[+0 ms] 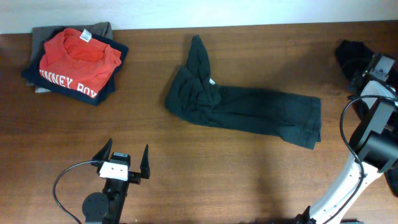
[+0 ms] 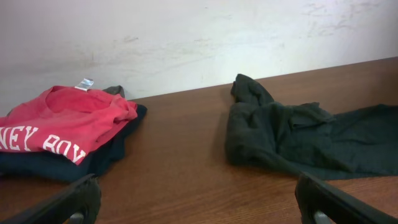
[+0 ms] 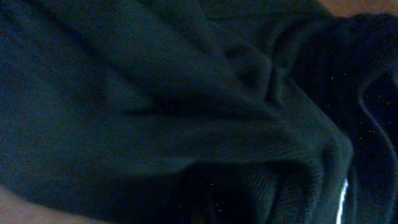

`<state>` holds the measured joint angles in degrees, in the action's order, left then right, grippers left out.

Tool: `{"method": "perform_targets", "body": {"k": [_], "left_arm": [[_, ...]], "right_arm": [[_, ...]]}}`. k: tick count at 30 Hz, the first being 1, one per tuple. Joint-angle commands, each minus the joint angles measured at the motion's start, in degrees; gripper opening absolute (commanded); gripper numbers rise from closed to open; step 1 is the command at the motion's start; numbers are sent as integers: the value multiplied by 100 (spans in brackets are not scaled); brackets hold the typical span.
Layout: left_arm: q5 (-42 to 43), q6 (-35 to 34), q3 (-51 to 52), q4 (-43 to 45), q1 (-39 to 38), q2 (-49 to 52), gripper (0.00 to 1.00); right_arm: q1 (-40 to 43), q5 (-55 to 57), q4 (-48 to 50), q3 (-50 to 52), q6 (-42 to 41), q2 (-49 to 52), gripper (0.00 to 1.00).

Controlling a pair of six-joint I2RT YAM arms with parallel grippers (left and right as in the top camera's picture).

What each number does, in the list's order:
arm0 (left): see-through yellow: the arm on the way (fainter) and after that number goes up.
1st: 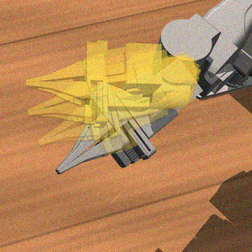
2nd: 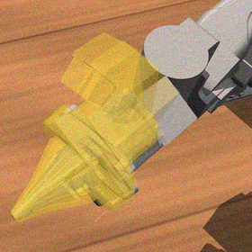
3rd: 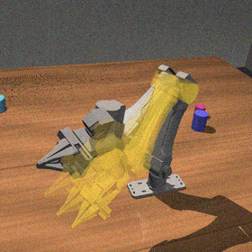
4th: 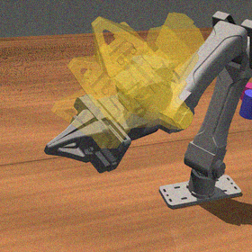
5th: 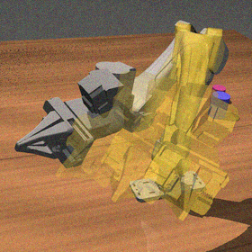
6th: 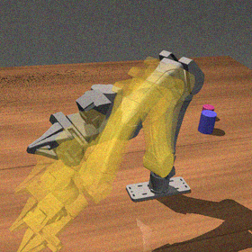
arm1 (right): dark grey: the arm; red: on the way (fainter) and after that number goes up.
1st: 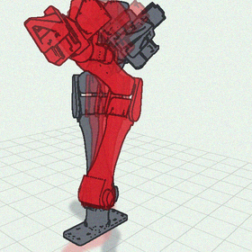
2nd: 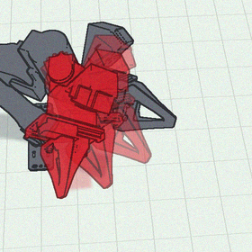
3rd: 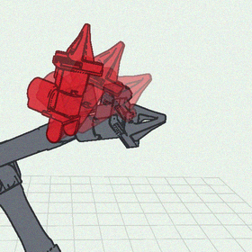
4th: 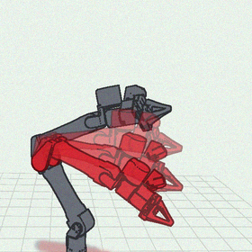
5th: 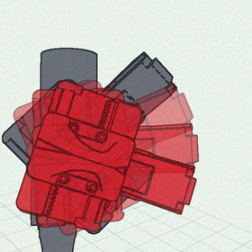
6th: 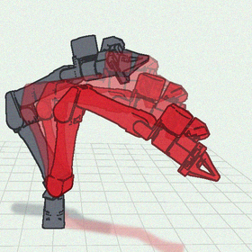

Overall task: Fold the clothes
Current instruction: 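Release the garment and move the right gripper back to the right edge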

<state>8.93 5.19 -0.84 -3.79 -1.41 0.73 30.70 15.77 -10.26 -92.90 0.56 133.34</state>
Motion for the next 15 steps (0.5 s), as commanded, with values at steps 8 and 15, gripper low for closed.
{"method": "perform_targets", "body": {"k": [8, 15], "left_arm": [[-39, 94, 33, -13, 35, -39, 99], [-39, 94, 35, -11, 35, -39, 99]], "right_arm": [[61, -796, -647, -13, -772, -1486, 46], [-177, -2804, -1556, -13, -1880, -2879, 55]]}}
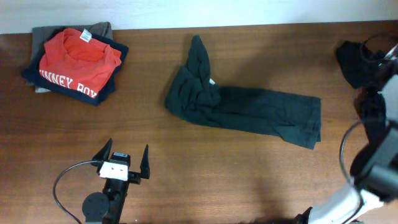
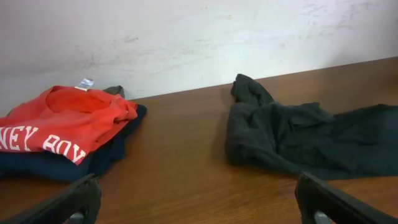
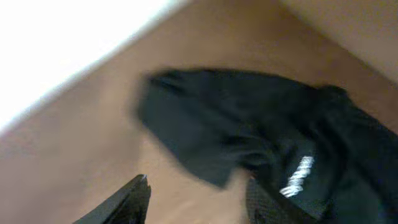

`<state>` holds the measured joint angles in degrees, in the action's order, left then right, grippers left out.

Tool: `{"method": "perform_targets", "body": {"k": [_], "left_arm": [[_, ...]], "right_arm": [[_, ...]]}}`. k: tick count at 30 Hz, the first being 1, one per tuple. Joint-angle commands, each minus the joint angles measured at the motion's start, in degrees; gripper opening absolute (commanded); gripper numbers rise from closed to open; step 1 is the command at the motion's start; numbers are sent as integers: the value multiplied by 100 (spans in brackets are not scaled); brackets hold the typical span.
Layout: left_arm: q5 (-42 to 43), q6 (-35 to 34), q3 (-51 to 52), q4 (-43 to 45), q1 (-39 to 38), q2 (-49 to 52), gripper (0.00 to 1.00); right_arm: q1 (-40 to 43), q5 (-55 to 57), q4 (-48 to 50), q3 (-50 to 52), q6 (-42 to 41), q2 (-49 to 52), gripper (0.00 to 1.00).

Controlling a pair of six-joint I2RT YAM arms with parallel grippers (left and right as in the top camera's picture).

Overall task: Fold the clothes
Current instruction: 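Release the garment and move the right gripper back to the right edge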

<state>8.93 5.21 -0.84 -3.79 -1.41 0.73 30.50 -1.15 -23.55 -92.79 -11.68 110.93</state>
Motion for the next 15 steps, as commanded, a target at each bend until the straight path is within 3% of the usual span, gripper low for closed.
{"method": "perform_targets", "body": {"k": [1, 8, 15], "left_arm": [[-39, 92, 35, -13, 35, -39, 99], [-39, 92, 35, -13, 35, -39, 99], [-39, 92, 35, -13, 35, -39, 99]], "right_arm": [[-227, -1102, -413, -24, -723, -852, 55], [-619, -522, -1832, -24, -728, -2107, 58], [-616, -789, -3344, -24, -1054, -2529, 68]]}}
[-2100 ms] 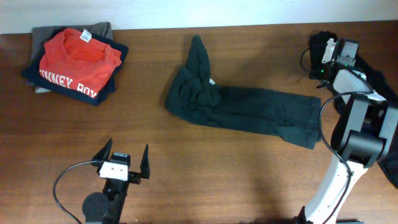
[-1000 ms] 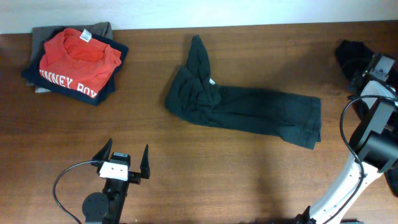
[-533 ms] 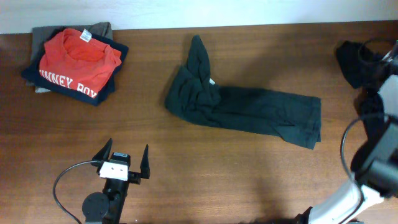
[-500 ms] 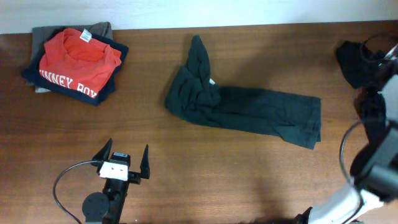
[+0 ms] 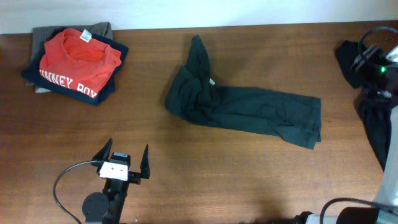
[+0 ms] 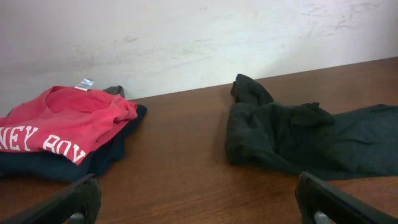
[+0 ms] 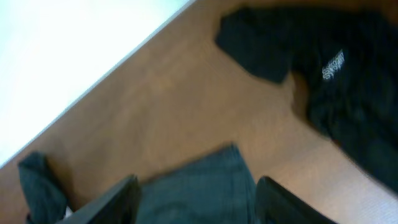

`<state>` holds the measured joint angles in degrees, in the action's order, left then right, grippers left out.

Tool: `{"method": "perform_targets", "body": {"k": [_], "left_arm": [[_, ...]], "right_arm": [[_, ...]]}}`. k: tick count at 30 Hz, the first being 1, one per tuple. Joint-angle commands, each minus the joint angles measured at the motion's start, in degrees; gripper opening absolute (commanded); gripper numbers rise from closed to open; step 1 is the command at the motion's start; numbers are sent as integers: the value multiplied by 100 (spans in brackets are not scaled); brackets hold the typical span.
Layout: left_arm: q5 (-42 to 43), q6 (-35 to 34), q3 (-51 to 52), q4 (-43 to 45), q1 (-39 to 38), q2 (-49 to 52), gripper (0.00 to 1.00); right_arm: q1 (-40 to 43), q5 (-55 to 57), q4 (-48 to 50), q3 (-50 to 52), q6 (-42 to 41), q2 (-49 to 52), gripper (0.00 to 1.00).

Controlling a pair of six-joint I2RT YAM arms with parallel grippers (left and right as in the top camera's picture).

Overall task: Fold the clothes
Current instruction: 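Release the garment and move the right gripper back to the right edge, then lower the right gripper and pinch the right end of the pant leg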

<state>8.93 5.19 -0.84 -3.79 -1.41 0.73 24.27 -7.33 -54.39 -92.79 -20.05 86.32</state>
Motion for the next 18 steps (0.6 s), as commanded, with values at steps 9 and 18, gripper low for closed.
{"method": "perform_targets", "body": {"k": [9, 18], "left_arm": [[-39, 94, 35, -11, 35, -39, 99], [-39, 94, 35, -13, 35, -39, 100]], "right_arm": [[-153, -509, -1952, 345, -184, 94, 79], [-181, -487, -1309, 1821, -166, 118, 93]]}}
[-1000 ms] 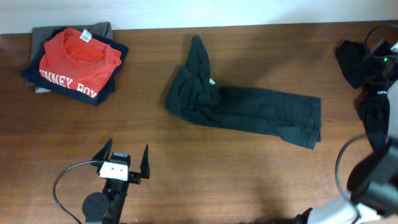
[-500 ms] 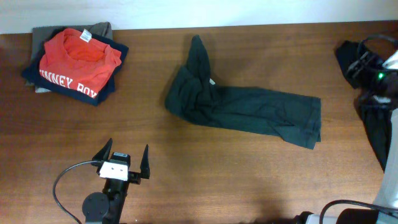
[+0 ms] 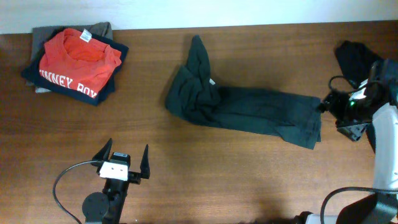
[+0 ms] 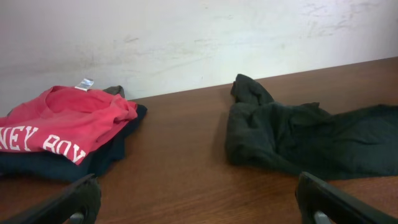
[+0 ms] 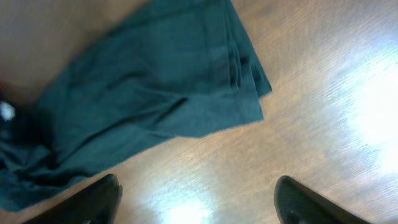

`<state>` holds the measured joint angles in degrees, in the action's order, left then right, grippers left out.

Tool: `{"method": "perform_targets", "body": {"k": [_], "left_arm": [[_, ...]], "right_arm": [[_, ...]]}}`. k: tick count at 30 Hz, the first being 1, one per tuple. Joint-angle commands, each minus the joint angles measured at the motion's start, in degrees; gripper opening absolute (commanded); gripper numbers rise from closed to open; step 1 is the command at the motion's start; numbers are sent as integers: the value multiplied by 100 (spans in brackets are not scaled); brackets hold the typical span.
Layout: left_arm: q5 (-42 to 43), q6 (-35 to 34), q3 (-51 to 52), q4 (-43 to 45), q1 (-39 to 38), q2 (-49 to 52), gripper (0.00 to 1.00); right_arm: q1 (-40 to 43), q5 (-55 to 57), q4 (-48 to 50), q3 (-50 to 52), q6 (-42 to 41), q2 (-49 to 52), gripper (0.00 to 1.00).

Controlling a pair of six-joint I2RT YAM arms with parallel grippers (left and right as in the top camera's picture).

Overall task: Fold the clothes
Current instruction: 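Lower the right gripper and pinch the right end of the pant leg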

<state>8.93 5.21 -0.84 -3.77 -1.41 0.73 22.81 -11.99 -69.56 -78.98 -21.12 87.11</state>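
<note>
A dark green garment (image 3: 245, 104) lies stretched across the middle of the table, bunched at its left end (image 4: 267, 127); its flat right end (image 5: 180, 87) fills the right wrist view. My right gripper (image 3: 339, 113) hovers just right of that end, open and empty, above bare wood (image 5: 199, 205). My left gripper (image 3: 124, 165) rests open near the front edge, far from the garment, its fingertips (image 4: 78, 199) at the bottom corners of its view. A folded stack with a red shirt (image 3: 78, 56) on top sits back left.
A black garment (image 3: 357, 62) lies crumpled at the back right corner, partly behind my right arm. The stack at back left also holds a navy shirt (image 4: 37, 163) and a grey piece. A white wall (image 4: 199, 37) runs along the table's far edge.
My right gripper has moved from beside the black garment at the back right to just right of the green garment's right end, looking down on it. The left arm has not moved.
My right gripper was first pressed close on the black garment at the back right corner. It then stood clear of it, open, with the black garment left in the corner. Now it is open at the green garment's right end. The green garment and left gripper stayed put.
</note>
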Motion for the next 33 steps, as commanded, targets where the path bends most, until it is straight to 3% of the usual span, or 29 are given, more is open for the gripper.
{"method": "perform_targets", "body": {"k": [1, 10, 14, 24, 33], "left_arm": [[-39, 92, 35, -15, 35, -39, 99], [-39, 92, 35, -15, 35, -39, 99], [-39, 92, 35, -13, 35, -39, 99], [-37, 92, 35, -15, 35, -39, 99], [-39, 92, 35, -13, 35, -39, 99]], "right_arm": [[-35, -22, 356, 603, -59, 39, 93], [-28, 122, 1858, 1805, -166, 144, 93], [-31, 210, 2212, 2039, -236, 367, 87], [-31, 98, 2035, 2044, -227, 1147, 82], [-31, -398, 1714, 2044, -205, 1029, 77]]}}
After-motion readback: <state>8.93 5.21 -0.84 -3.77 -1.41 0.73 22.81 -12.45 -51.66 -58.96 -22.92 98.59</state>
